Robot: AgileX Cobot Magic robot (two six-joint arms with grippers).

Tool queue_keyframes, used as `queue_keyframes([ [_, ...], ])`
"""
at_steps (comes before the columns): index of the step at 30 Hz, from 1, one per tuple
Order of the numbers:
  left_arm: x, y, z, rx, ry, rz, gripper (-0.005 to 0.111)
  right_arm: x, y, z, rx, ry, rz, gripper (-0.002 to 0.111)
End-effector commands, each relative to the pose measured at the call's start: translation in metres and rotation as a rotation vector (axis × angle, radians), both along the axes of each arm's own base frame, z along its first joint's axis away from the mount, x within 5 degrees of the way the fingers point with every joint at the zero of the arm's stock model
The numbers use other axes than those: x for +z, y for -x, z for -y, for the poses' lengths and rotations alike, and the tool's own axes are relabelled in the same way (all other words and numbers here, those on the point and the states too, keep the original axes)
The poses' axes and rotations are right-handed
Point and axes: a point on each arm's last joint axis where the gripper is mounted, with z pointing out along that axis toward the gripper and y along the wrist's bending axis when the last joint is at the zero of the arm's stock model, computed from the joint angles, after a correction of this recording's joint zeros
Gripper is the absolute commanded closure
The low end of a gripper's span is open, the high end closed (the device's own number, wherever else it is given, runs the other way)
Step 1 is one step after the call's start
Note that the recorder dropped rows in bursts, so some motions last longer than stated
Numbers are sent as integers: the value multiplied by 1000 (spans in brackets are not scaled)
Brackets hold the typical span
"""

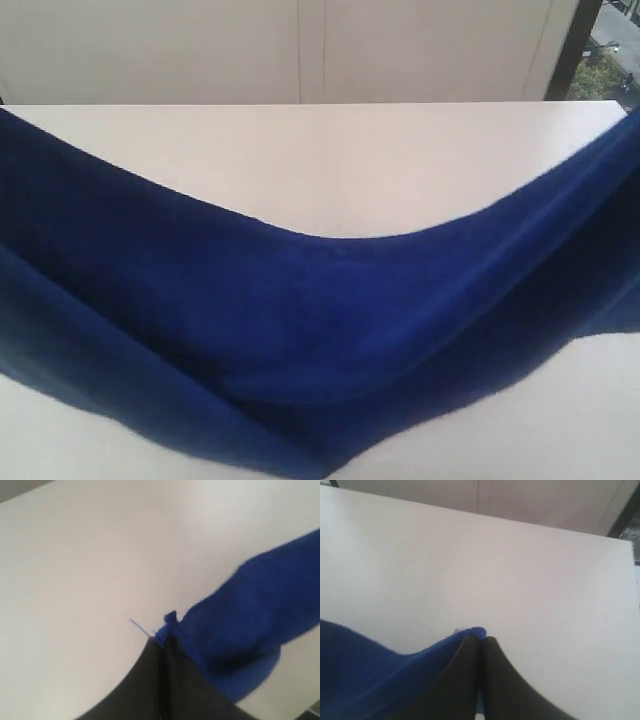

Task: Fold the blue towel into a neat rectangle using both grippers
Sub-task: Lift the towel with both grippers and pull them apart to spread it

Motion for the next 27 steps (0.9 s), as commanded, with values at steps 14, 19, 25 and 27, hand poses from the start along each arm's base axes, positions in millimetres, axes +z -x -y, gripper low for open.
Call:
queue_keyframes([
  [14, -195, -166, 15, 345, 15, -94, 107, -172, -169, -29, -297, 344, -187, 108],
  [19, -226, -204, 18, 393, 33, 16, 107, -221, -216, -25, -344, 314, -228, 108],
  [25, -255, -240, 7, 484, 47, -12, 107, -246, -261, -14, -374, 264, -247, 108],
  [27, -259, -249, 7, 486, 45, -16, 107, -249, -272, -10, -387, 259, -248, 108],
])
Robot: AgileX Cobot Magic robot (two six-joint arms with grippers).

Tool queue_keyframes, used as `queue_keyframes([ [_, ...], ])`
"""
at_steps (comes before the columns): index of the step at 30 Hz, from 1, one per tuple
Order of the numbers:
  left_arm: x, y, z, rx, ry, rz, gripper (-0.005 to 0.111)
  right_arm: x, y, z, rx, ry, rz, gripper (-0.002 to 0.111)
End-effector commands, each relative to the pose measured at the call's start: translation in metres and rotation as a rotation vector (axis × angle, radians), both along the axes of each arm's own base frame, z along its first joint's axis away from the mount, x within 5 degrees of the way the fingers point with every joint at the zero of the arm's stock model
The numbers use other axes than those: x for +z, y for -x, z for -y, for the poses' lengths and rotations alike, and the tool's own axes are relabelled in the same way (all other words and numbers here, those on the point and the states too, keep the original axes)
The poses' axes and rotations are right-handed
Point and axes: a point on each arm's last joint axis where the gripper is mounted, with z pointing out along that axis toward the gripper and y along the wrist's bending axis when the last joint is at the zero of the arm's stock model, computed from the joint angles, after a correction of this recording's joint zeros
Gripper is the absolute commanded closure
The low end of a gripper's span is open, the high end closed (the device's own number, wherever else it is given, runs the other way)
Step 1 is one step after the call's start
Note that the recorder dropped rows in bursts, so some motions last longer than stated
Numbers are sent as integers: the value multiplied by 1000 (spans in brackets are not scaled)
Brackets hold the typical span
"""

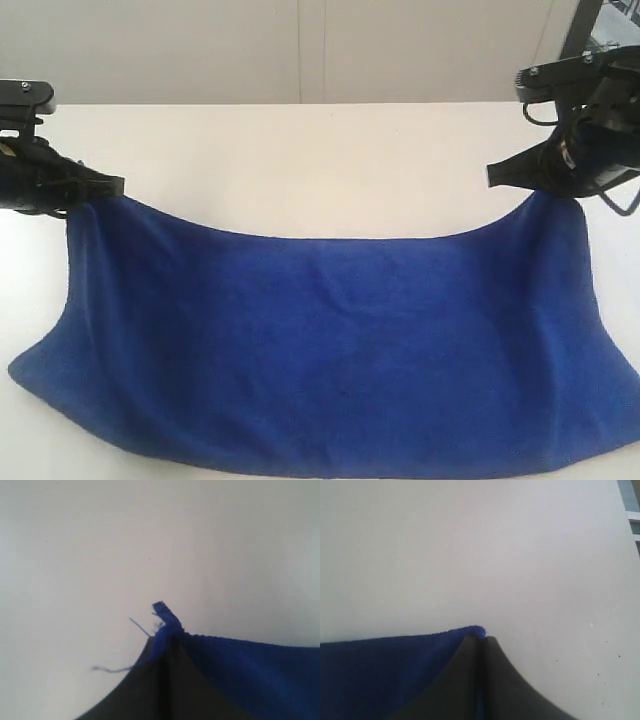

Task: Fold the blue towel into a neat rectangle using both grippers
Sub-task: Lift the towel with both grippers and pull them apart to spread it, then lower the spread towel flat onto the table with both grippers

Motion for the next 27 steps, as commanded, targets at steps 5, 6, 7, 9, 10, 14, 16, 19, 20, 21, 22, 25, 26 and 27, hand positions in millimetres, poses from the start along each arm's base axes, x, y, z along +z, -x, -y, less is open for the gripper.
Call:
queue_keyframes([
  [5, -11, -33, -3, 47, 20, 18, 107, -12, -37, 24, -66, -3, 14, 108],
  [6, -10, -36, -4, 49, 20, 20, 107, -12, -40, 25, -69, -6, 18, 108],
  [7, -12, -38, -4, 50, 18, 18, 107, -14, -41, 29, -77, -8, 18, 108],
  [9, -13, -43, -7, 59, 19, 20, 107, -17, -46, 35, -90, -16, 21, 108],
  [10, -14, -46, -9, 66, 20, 21, 107, -20, -48, 36, -90, -19, 18, 108],
  [14, -23, -56, -12, 104, 47, 9, 107, -29, -59, 38, -72, -44, 29, 108],
  [16, -29, -63, -11, 143, 89, 1, 107, -34, -64, 39, -64, -55, 34, 108],
  [19, -37, -71, -11, 172, 117, 4, 107, -39, -72, 38, -60, -61, 36, 108],
  [20, -38, -74, -11, 173, 117, 9, 107, -41, -75, 40, -64, -60, 36, 108],
  [21, -39, -76, -11, 173, 117, 12, 107, -44, -77, 41, -67, -59, 32, 108],
  [22, -41, -79, -10, 176, 120, 10, 107, -45, -80, 42, -72, -59, 31, 108],
  [25, -46, -86, -9, 186, 132, 1, 107, -52, -87, 44, -67, -69, 36, 108],
  [26, -48, -88, -9, 192, 139, -4, 107, -53, -89, 45, -64, -74, 42, 108],
  [27, -50, -90, -10, 195, 140, -4, 107, -55, -91, 45, -64, -76, 41, 108],
])
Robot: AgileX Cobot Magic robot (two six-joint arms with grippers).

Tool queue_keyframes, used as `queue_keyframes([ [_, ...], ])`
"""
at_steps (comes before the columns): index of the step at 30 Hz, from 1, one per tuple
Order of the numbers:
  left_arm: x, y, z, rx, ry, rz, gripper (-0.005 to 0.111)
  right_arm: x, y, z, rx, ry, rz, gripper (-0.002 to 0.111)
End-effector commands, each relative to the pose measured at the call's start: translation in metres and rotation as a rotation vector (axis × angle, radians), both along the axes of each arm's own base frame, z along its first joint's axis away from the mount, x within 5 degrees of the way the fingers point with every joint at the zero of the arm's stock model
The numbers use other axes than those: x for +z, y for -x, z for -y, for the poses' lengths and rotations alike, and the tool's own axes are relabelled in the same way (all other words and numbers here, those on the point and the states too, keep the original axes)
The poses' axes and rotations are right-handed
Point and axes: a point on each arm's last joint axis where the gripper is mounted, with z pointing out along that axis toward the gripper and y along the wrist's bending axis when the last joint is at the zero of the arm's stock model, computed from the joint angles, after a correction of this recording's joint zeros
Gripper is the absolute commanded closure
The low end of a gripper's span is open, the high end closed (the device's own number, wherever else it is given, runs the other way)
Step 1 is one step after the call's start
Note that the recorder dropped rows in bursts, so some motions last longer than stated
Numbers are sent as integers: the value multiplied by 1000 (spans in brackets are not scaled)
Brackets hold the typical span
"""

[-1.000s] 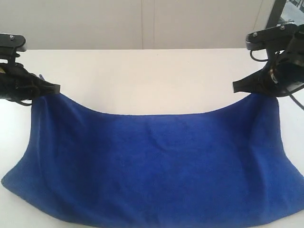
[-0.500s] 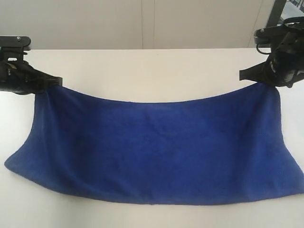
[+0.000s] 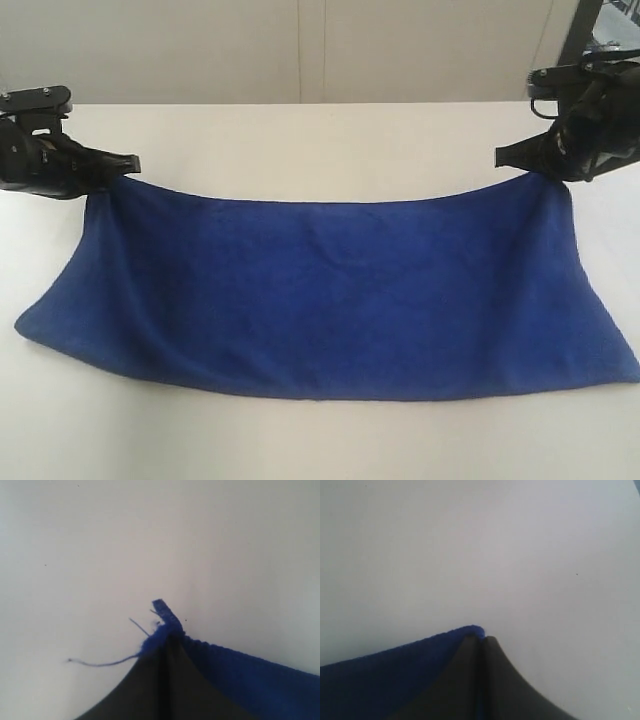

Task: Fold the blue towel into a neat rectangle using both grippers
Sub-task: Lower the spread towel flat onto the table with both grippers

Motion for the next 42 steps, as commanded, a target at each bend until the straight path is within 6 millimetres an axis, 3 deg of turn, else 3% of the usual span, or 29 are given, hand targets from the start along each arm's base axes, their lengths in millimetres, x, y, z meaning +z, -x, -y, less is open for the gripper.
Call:
queue_keyframes([
  [1, -4, -10, -2, 36, 33, 9, 107, -6, -11, 4, 6, -9, 20, 108],
  [9, -14, -19, -5, 84, 72, -7, 107, -19, -26, 9, 2, -17, 23, 108],
  [18, -18, -19, -5, 90, 78, -16, 106, -27, -29, 9, 6, -19, 15, 108],
  [22, -19, -19, -5, 87, 78, -31, 88, -27, -29, 9, 5, -18, 13, 100],
  [26, -19, -18, -5, 87, 79, -33, 62, -28, -27, 11, -16, -4, -6, 75],
  [28, -19, -18, -5, 86, 79, -34, 56, -28, -25, 14, -40, 10, -22, 67],
  [32, -18, -18, -5, 84, 78, -38, 54, -25, -21, 19, -121, 21, -46, 64],
  [38, 1, -17, -6, 52, 44, 7, 54, -3, -18, 21, -140, 28, -12, 64],
  [42, 12, -12, -15, 49, 42, -28, 55, 12, -11, 22, -171, 24, -35, 72],
])
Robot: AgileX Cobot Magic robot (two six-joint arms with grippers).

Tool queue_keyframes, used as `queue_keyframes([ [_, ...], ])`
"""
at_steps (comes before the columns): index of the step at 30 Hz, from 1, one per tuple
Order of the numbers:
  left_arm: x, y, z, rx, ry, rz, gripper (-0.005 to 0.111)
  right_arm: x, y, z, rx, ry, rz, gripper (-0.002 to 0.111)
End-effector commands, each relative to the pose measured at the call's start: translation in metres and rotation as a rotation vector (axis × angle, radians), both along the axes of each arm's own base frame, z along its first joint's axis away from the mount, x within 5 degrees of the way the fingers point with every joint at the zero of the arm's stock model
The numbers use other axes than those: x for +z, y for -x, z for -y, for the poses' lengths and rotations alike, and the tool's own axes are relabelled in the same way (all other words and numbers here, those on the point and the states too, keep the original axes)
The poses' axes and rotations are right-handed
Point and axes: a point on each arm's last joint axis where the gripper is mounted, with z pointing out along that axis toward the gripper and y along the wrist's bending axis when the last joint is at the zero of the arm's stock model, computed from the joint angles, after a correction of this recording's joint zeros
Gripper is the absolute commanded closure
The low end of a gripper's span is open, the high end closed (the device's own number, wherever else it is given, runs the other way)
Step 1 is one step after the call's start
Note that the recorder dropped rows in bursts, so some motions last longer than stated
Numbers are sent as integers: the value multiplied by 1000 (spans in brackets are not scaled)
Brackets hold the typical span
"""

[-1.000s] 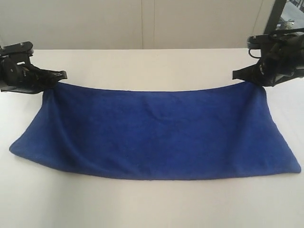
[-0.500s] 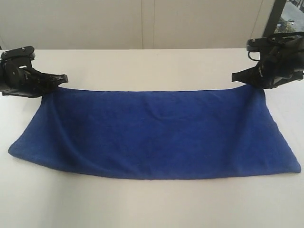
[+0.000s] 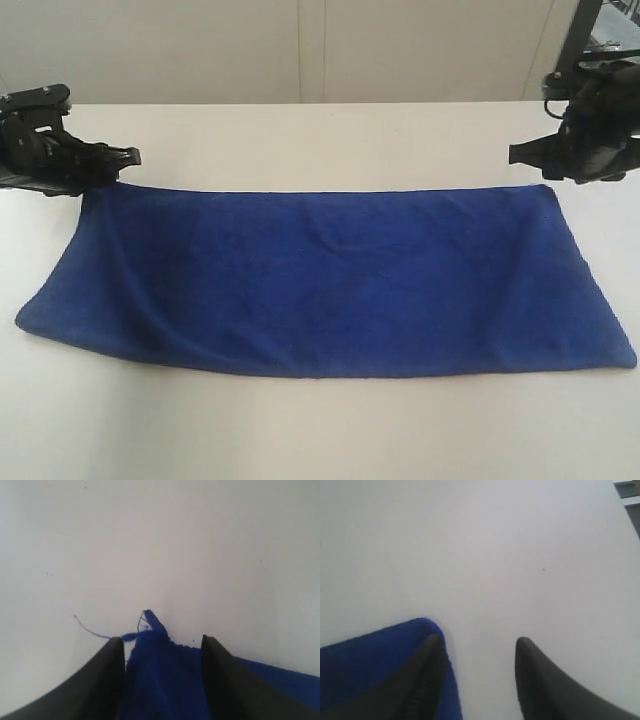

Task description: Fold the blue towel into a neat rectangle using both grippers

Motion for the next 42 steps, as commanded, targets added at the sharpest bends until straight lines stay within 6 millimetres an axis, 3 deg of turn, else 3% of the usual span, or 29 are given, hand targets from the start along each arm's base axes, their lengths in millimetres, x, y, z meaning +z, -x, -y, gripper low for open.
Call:
queue_keyframes([
  [1, 20, 5, -12, 7, 8, -27, 55, 22, 7, 3, -12, 5, -23, 77],
  [7, 39, 23, -17, -72, -16, -153, 62, 28, 19, -11, 156, -80, -175, 108],
  [16, 51, 55, -10, -270, -52, -409, 106, 21, 41, -15, 167, -136, -432, 108],
  [22, 61, 73, -8, -398, -79, -512, 107, 33, 59, -21, 180, -211, -491, 108],
  [29, 84, 100, -7, -429, -76, -510, 107, 38, 95, -24, 190, -268, -508, 108],
  [34, 85, 129, -8, -428, -69, -523, 107, 23, 121, -23, 191, -270, -520, 108],
  [42, 70, 155, -6, -438, -25, -546, 107, -5, 140, -23, 194, -271, -522, 108],
])
